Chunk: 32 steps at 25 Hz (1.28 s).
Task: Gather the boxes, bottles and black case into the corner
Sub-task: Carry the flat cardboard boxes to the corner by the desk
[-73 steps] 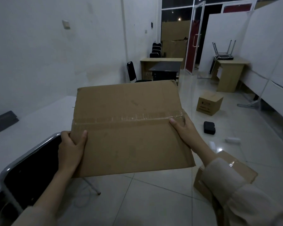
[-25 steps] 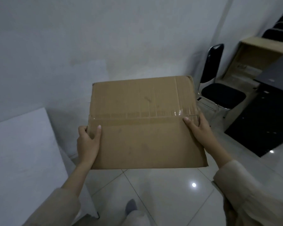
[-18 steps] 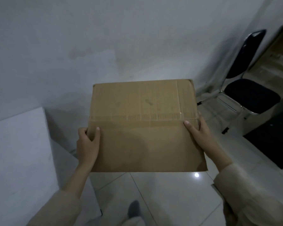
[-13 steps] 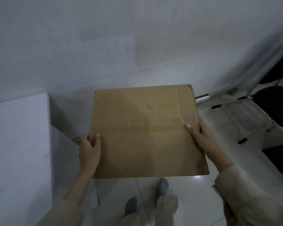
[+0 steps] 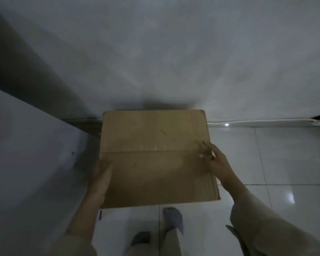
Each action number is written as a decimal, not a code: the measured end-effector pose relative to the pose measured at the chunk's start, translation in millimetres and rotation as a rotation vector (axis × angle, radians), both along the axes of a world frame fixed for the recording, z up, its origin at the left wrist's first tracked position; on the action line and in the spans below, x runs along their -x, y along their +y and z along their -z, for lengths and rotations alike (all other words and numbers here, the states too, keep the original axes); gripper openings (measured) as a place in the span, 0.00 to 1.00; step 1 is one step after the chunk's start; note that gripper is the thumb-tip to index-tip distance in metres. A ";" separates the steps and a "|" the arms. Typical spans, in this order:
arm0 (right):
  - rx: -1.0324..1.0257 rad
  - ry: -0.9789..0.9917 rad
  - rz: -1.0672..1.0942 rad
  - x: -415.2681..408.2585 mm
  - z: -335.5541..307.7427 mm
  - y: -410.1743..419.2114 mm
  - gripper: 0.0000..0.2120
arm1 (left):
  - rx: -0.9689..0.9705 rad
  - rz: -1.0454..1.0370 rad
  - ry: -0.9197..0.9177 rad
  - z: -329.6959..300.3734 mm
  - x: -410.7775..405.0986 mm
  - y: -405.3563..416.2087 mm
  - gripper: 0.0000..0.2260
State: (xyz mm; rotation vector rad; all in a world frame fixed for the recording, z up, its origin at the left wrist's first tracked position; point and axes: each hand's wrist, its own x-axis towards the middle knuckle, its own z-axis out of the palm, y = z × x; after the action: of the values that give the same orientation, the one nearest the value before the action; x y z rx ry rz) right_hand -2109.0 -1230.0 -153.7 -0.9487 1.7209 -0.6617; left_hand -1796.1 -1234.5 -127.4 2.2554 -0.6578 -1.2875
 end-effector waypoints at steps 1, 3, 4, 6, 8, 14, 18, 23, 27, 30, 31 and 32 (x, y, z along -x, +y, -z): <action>-0.034 -0.028 -0.010 -2.0 27.6 -7.4 0.23 | 0.000 -0.014 -0.017 18.5 0.4 -4.8 0.21; -0.079 -0.073 -0.002 -6.5 66.2 -15.4 0.24 | -0.012 -0.033 -0.037 48.1 -5.5 -13.6 0.24; -0.092 -0.093 -0.005 -8.9 78.2 -17.6 0.24 | -0.021 -0.041 -0.025 59.2 -10.3 -18.0 0.25; -0.091 -0.141 -0.023 -14.4 90.2 -21.0 0.22 | -0.043 -0.048 -0.039 75.2 -21.8 -26.1 0.24; -0.097 -0.174 -0.046 -21.5 91.8 -24.5 0.21 | -0.053 -0.026 -0.055 79.4 -24.7 -32.6 0.20; -0.144 -0.041 -0.093 -50.6 69.5 -42.5 0.17 | 0.054 0.177 0.055 35.5 30.7 -48.3 0.15; -0.112 -0.096 -0.188 -71.3 22.2 -65.7 0.15 | 0.148 0.096 0.116 -9.1 32.6 -51.8 0.12; 0.012 -0.147 -0.207 -108.6 -49.5 -74.7 0.10 | 0.253 0.013 0.140 -80.4 -2.9 -28.3 0.09; 0.050 -0.141 -0.298 -157.1 -102.0 -40.5 0.09 | 0.358 -0.025 0.066 -137.8 -44.7 39.0 0.11; 0.154 -0.153 -0.430 -196.2 -154.8 5.4 0.11 | 0.386 -0.001 -0.026 -175.3 -67.8 121.3 0.09; 0.212 -0.174 -0.479 -212.1 -177.1 28.7 0.11 | 0.384 0.022 -0.045 -189.5 -76.8 157.9 0.09; 0.270 -0.218 -0.528 -227.7 -199.6 52.6 0.10 | 0.377 0.052 -0.066 -203.6 -84.6 194.8 0.10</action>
State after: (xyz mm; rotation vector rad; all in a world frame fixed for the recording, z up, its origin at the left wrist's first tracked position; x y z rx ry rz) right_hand -1881.3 -1177.4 45.9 -1.3981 1.1352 -0.6217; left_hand -1711.5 -1039.7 76.2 1.9876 -0.9054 -1.0153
